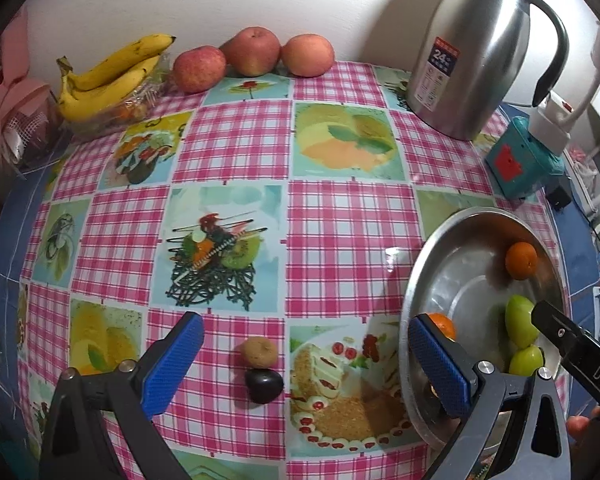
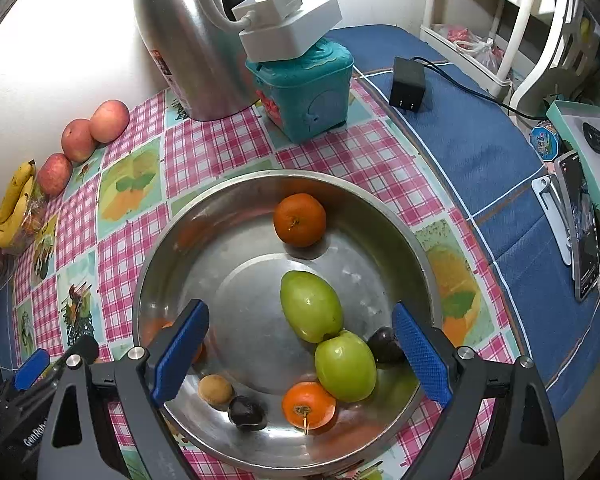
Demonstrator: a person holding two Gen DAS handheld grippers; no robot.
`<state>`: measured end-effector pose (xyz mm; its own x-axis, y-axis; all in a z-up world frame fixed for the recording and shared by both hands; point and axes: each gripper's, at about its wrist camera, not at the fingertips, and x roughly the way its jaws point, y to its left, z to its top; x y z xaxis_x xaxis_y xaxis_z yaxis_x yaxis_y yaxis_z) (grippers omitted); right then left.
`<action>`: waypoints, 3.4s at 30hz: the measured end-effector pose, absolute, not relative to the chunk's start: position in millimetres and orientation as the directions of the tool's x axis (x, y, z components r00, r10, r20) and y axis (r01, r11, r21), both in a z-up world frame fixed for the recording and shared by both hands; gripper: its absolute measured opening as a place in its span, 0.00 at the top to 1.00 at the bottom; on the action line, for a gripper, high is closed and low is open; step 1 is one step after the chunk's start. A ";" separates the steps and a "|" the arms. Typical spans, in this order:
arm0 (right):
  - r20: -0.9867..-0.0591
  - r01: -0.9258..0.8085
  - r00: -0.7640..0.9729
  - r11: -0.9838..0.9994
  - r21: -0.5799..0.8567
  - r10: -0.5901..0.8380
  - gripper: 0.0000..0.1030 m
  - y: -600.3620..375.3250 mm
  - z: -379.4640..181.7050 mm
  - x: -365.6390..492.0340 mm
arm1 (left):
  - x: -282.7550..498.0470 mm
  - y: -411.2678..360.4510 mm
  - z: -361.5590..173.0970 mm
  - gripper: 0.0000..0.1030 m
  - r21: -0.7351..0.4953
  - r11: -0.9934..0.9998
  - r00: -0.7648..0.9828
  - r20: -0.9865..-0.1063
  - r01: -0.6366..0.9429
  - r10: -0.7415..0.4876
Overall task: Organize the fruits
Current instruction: 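Withdraw both tools from the plate toward the remaining plum and brown fruit, then grasp the last dark plum with the right tool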
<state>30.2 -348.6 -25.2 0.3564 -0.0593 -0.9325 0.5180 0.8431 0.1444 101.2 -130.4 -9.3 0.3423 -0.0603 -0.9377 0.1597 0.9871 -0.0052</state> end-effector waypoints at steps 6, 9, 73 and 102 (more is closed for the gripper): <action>-0.935 0.514 0.351 0.844 0.155 -0.042 0.10 -347.5 -27.8 31.1 | 102.0 -124.1 -9.2 0.00 0.043 0.985 0.347 -0.938 0.165 -0.017; -0.937 0.501 0.349 0.851 0.158 -0.032 0.10 -343.2 -28.8 32.2 | 102.1 -118.1 -8.9 0.00 0.071 0.985 0.354 -0.935 0.156 0.011; -0.949 0.175 0.293 0.970 0.170 0.113 0.10 -163.0 -30.2 45.2 | 80.4 55.3 -21.5 0.00 -0.063 0.981 0.247 -0.969 -0.181 -0.016; -0.967 0.064 0.233 0.990 0.123 0.105 0.13 -138.6 -69.9 71.1 | 103.7 53.8 -67.4 0.00 -0.008 0.985 0.153 -0.988 -0.175 0.020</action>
<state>71.1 -138.6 -69.9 0.2326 0.1046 -0.9669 0.0642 0.9904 0.1226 103.7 53.8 -67.4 0.1532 0.0195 -0.9880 -0.1751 0.9845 -0.0077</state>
